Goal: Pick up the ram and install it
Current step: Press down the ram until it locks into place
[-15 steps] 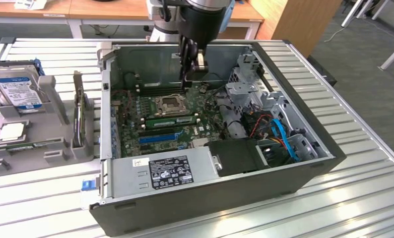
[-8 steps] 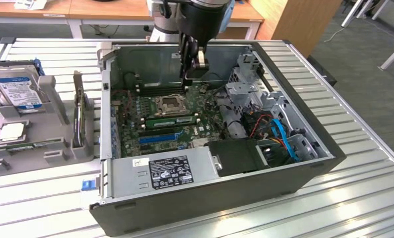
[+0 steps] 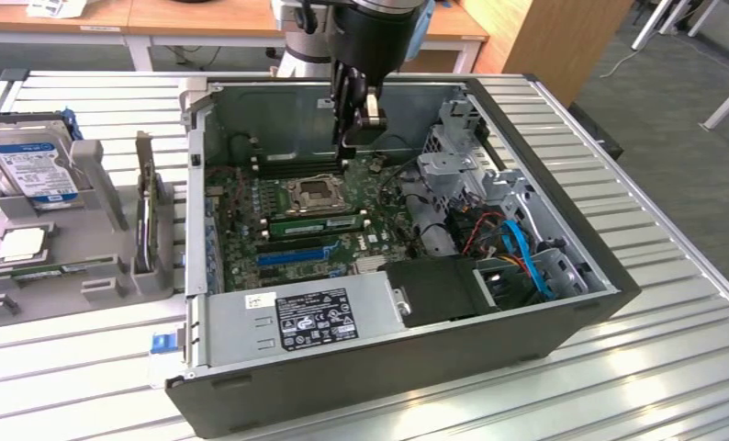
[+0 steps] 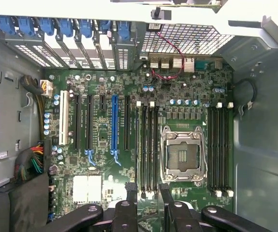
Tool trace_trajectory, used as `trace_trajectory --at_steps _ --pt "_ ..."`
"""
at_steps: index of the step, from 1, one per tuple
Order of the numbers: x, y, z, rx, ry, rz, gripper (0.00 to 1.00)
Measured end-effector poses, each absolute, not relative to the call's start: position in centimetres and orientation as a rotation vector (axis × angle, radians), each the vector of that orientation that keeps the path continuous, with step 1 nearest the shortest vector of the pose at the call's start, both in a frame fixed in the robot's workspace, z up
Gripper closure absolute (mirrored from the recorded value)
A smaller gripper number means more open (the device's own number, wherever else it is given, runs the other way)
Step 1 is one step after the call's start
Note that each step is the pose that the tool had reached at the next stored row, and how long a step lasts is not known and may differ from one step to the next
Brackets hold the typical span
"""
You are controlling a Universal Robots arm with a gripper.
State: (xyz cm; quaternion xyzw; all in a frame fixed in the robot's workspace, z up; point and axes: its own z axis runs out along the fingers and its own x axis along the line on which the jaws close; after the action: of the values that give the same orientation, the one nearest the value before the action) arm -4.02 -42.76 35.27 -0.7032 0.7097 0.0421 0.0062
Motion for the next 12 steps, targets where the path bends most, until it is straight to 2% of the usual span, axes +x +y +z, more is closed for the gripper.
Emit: trace_trajectory --at_steps 5,6,7,9,12 --pt "-4.02 -42.76 35.27 -2.2 2.221 0.132 0.71" --pt "-4.02 -42.76 35.27 -2.2 2.221 0.132 0.77" --pt "-4.02 -42.76 35.27 -2.2 2.221 0.132 0.77" --pt "-4.02 -42.76 35.27 -2.2 2.221 0.132 0.89" --pt "-4.03 -42.76 35.27 -2.2 2.221 0.132 0.9"
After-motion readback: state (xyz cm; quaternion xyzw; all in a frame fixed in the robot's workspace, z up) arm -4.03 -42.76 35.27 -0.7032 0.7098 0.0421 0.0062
